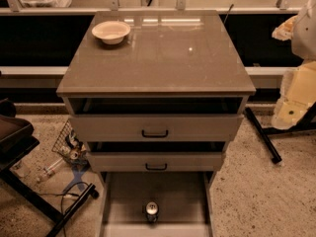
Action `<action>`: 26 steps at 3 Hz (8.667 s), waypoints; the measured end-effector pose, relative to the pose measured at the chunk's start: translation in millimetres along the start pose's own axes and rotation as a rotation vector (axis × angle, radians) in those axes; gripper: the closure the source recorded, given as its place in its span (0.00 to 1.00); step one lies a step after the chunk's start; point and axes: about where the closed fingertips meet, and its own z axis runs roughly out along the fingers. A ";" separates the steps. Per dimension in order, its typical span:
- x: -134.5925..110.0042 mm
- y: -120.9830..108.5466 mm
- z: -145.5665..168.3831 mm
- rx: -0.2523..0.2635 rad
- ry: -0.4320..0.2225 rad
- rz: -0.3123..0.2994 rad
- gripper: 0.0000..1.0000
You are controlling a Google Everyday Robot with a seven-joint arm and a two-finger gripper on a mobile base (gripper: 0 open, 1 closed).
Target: Pick pepsi can from bottom drawer and place on counter
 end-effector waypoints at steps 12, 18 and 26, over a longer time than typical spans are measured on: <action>70.6 143.3 425.0 -0.064 -1.040 0.093 0.00; 25.6 216.1 592.5 -0.237 -1.230 0.148 0.00; -65.3 220.3 733.5 -0.287 -1.063 0.076 0.00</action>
Offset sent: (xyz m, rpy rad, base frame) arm 0.0074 0.0040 -0.0094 0.0948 -0.0005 0.0110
